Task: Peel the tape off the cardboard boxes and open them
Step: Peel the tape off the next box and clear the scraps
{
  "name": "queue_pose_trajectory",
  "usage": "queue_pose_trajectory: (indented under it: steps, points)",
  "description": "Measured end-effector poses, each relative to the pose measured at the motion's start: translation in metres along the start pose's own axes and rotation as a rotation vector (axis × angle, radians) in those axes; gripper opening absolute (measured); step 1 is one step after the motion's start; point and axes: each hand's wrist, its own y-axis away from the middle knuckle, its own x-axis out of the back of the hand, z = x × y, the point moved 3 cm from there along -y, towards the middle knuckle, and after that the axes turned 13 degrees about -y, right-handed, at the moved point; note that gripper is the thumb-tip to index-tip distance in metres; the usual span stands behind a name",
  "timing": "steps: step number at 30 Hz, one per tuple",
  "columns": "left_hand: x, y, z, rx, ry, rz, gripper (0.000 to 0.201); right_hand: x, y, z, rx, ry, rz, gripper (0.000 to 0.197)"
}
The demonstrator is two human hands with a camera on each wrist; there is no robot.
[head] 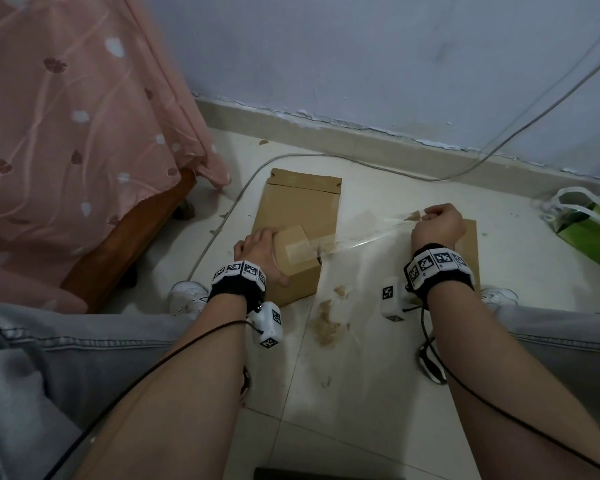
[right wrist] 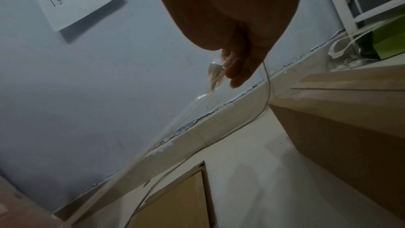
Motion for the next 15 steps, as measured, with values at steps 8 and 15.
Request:
queue_pose_trajectory:
  steps: [8, 15]
  points:
    - [-0.002, 0.004, 0.002, -0.025, 0.0, -0.01, 0.113, 0.003, -0.006, 0.018, -0.08, 0.071, 0.021, 0.03]
    - [0.008, 0.003, -0.024, 0.043, 0.008, -0.013, 0.111, 0.044, -0.049, -0.006, -0.079, 0.003, 0.164, 0.028]
